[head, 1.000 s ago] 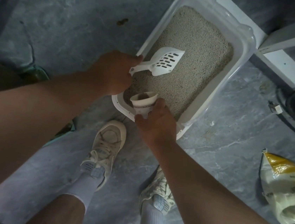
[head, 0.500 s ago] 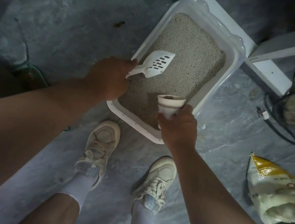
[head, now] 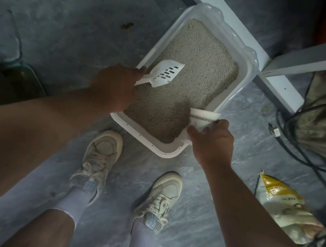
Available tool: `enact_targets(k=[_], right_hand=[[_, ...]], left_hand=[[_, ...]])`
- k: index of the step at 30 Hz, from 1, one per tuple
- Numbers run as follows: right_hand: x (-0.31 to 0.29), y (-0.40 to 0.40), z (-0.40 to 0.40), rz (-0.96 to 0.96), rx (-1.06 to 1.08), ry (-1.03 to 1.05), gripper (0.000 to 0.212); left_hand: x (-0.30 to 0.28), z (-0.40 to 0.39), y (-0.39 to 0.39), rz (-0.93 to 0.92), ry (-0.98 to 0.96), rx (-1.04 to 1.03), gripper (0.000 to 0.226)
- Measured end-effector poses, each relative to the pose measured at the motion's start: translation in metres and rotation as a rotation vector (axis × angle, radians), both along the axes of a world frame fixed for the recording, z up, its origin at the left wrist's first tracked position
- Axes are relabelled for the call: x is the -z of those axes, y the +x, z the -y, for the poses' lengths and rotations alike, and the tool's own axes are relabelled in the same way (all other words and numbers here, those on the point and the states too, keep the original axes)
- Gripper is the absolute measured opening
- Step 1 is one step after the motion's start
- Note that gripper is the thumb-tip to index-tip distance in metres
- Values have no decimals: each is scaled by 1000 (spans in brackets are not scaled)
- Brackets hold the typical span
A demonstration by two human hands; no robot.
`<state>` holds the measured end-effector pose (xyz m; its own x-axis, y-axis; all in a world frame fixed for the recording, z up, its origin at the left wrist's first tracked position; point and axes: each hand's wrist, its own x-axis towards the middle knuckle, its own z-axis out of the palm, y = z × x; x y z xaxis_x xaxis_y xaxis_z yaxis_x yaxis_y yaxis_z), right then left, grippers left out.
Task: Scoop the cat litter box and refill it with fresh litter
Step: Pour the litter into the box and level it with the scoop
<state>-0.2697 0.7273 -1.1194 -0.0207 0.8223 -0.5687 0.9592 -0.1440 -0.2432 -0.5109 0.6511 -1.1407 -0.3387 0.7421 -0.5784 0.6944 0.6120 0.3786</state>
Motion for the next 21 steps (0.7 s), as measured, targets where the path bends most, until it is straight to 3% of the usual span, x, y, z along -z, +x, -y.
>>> enact_targets(k=[21], right_hand=[[-5,7,-8,10,-19,22,55]], left_hand=[[3,1,3,-13,23,10,68]])
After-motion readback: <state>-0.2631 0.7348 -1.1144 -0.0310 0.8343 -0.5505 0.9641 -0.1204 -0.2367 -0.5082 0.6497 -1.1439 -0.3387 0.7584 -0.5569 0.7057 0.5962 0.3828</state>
